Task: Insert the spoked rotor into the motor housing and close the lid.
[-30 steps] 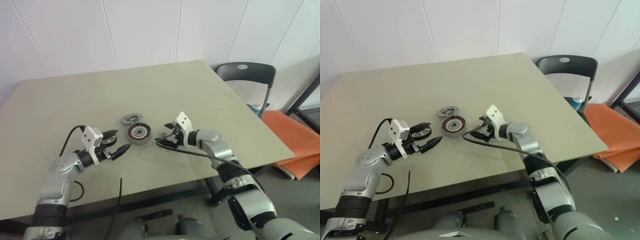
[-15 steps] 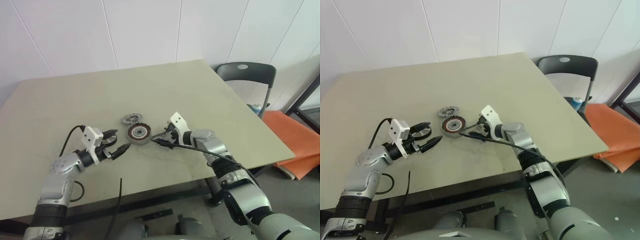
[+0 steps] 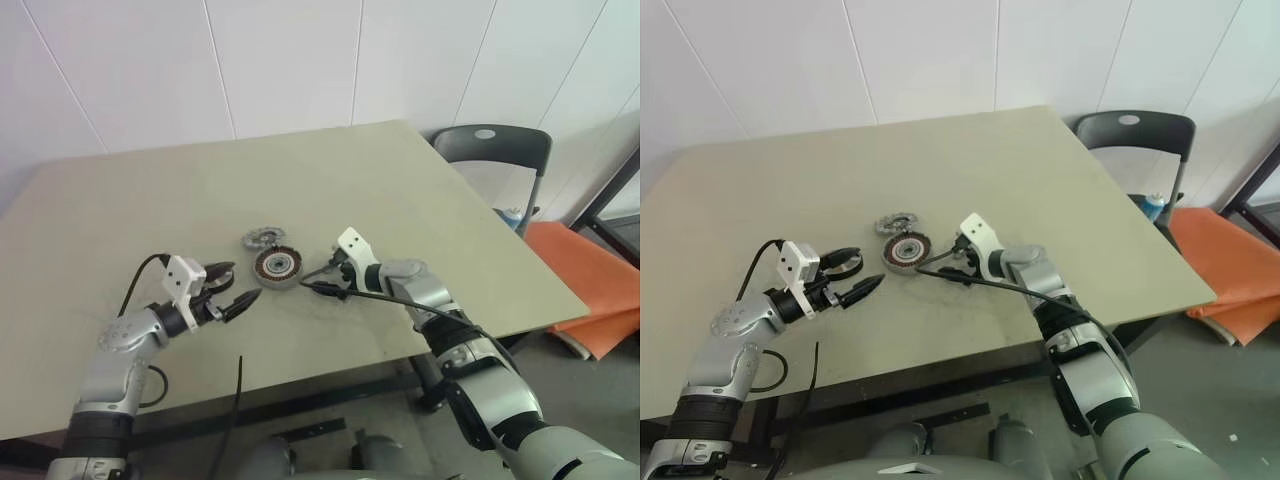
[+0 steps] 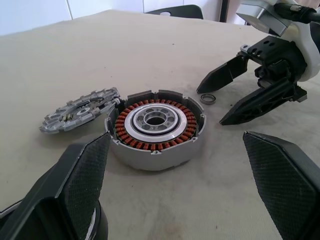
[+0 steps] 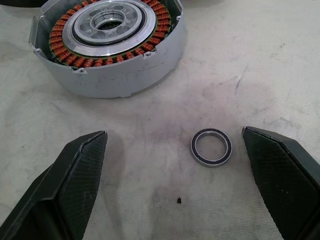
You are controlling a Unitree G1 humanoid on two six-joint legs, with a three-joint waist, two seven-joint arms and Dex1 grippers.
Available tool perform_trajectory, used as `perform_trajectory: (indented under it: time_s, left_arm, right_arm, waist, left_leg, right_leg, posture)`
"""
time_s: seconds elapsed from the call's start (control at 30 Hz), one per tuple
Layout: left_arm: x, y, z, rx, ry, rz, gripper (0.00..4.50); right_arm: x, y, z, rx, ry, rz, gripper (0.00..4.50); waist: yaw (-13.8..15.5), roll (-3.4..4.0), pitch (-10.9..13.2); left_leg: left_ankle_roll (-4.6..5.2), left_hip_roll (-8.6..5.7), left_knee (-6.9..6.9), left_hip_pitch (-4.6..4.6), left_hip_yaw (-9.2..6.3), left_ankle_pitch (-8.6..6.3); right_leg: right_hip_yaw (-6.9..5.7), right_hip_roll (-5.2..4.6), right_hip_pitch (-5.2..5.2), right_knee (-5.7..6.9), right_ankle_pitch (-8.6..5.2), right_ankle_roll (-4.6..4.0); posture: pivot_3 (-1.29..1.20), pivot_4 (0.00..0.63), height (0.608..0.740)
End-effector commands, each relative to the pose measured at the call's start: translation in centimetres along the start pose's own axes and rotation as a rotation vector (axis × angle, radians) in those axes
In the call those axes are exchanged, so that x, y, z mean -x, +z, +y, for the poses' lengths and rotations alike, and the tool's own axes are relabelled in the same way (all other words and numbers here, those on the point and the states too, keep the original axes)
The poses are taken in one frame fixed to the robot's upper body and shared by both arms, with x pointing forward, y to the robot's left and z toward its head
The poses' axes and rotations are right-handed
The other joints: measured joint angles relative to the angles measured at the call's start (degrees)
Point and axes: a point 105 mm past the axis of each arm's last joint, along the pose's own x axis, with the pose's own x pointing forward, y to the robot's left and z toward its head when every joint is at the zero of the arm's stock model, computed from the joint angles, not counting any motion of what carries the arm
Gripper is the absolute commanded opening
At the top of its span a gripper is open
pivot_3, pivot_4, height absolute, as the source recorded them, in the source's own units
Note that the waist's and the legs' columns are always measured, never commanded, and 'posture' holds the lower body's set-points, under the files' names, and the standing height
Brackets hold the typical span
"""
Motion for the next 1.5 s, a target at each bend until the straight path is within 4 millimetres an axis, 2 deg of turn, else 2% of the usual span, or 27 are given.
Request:
perform_trajectory:
  time_s: [0.03, 0.33, 0.37, 0.5, 0.73, 0.93, 1.0, 1.23, 1.5]
  left_arm:
    - [0.0, 1.4, 0.1, -0.055, -0.002, -0.024, 4.50]
    - [0.0, 1.3, 0.3, -0.064, 0.004, -0.022, 4.50]
    - [0.0, 1.3, 0.3, -0.065, 0.005, -0.021, 4.50]
    - [0.1, 1.2, 0.4, -0.068, 0.011, -0.019, 4.50]
    - [0.6, 0.8, 1.3, -0.078, 0.067, 0.006, 4.50]
    - [0.5, 0.8, 1.3, -0.082, 0.074, 0.007, 4.50]
    - [0.4, 0.8, 1.3, -0.083, 0.076, 0.007, 4.50]
    - [0.7, 0.9, 2.1, -0.071, 0.144, 0.002, 4.50]
    - [1.4, 0.8, 1.8, -0.060, 0.157, 0.002, 4.50]
  right_arm:
    - [0.1, 0.2, -0.1, 0.010, 0.000, 0.005, 3.92]
    - [0.1, 0.3, 0.0, 0.020, 0.011, 0.001, 0.89]
    - [0.1, 0.3, 0.0, 0.021, 0.012, 0.001, 0.70]
    - [0.0, 0.5, -0.1, 0.026, -0.004, -0.012, 0.70]
    - [0.3, 6.1, -0.1, -0.011, -0.003, -0.231, 0.70]
    - [-0.2, 10.4, 1.5, 0.068, 0.031, -0.318, 0.70]
    - [-1.1, 10.7, 2.3, 0.082, 0.045, -0.274, 0.70]
    - [-4.1, 9.3, 5.3, 0.072, 0.132, -0.095, 0.70]
    - [-4.9, 8.9, 5.1, 0.095, 0.117, -0.057, 0.70]
  waist:
    - [0.00, 0.00, 0.00]
    - [-0.09, 0.00, 0.00]
    - [-0.07, 0.00, 0.00]
    - [-0.08, 0.00, 0.00]
    - [-0.06, 0.02, 0.01]
    - [-0.14, 0.02, 0.01]
    - [-0.21, 0.02, 0.01]
    - [-0.18, 0.02, 0.01]
    - [-0.24, 0.03, 0.01]
  left_leg:
    - [0.00, 0.00, 0.00, 0.00, 0.00, 0.00]
    - [0.00, 0.01, -0.02, 0.00, 0.00, 0.00]
    - [0.00, 0.01, -0.02, 0.00, 0.00, 0.00]
    - [0.00, 0.01, -0.01, 0.01, 0.00, 0.00]
    - [0.00, 0.02, -0.02, -0.02, -0.02, 0.00]
    - [0.00, 0.01, -0.04, -0.01, -0.05, 0.00]
    - [0.00, 0.02, -0.07, -0.01, -0.06, 0.00]
    - [0.00, 0.01, -0.08, -0.02, -0.08, 0.00]
    - [0.00, -0.02, -0.08, -0.02, -0.09, 0.00]
  right_leg:
    - [0.00, 0.00, 0.00, 0.00, 0.00, 0.00]
    - [0.00, -0.01, -0.02, 0.00, 0.00, 0.00]
    - [0.00, -0.01, -0.01, 0.00, 0.00, 0.00]
    - [0.00, 0.00, -0.01, 0.00, 0.00, 0.00]
    - [0.00, 0.00, -0.04, 0.01, 0.00, 0.00]
    - [0.00, 0.00, -0.05, 0.01, 0.00, 0.00]
    - [0.00, 0.00, -0.08, 0.02, 0.00, 0.00]
    - [0.00, 0.01, -0.09, 0.02, 0.01, -0.01]
    - [0.00, 0.02, -0.10, 0.03, 0.00, -0.01]
  posture:
    - [0.00, 0.000, 0.740]
    - [0.00, 0.000, 0.740]
    - [0.00, 0.000, 0.740]
    - [0.00, 0.000, 0.740]
    - [0.00, 0.000, 0.740]
    - [0.00, 0.000, 0.740]
    - [0.00, 0.000, 0.740]
    - [0.00, 0.000, 0.740]
    - [0.00, 0.000, 0.740]
